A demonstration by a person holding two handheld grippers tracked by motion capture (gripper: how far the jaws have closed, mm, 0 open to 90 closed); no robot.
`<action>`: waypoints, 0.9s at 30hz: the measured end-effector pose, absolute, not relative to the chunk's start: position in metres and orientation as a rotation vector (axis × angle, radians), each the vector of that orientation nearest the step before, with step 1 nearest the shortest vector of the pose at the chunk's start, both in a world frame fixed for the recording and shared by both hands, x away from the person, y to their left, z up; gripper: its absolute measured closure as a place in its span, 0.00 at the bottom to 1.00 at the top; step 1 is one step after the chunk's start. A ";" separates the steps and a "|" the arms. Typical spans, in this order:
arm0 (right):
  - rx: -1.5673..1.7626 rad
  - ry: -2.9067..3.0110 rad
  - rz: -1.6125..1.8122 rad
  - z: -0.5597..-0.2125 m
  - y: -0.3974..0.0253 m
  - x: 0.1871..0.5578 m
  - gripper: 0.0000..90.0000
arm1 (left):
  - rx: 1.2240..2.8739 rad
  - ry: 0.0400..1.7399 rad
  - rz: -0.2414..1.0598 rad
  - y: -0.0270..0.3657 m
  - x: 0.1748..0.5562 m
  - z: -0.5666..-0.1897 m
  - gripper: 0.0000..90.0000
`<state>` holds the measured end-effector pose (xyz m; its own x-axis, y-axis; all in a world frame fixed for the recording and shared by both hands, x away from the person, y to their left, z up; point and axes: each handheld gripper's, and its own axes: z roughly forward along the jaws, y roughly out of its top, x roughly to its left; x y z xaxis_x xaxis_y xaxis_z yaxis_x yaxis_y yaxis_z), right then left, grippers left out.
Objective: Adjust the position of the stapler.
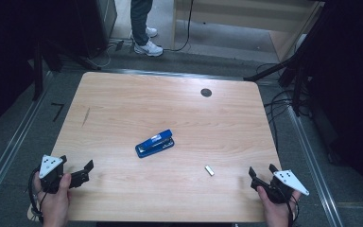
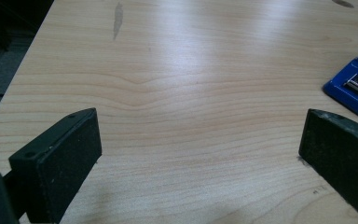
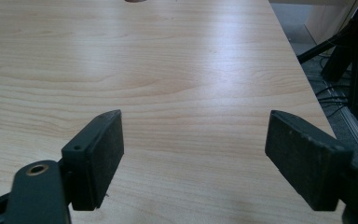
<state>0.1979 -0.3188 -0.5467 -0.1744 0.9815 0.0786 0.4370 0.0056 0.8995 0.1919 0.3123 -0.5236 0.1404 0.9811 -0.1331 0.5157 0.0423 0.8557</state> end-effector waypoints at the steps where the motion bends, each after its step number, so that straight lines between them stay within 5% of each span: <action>1: 1.476 1.665 1.133 -0.546 -0.319 0.197 0.26 | 1.593 1.489 0.704 0.312 0.192 -0.524 0.00; 13: 1.474 1.719 1.221 -0.528 -0.305 0.201 0.70 | 1.627 1.468 0.691 0.298 0.194 -0.520 0.00; 14: 1.472 1.729 1.231 -0.522 -0.297 0.204 0.75 | 1.618 1.478 0.696 0.295 0.195 -0.519 0.09; 20: 1.392 1.803 1.261 -0.508 -0.273 0.213 0.89 | 1.639 1.461 0.713 0.278 0.199 -0.516 0.20; 22: 1.358 1.864 1.277 -0.502 -0.255 0.220 0.92 | 1.644 1.424 0.717 0.274 0.199 -0.516 0.38; 27: 1.302 1.924 1.268 -0.497 -0.229 0.230 0.95 | 1.641 1.387 0.718 0.269 0.203 -0.513 0.56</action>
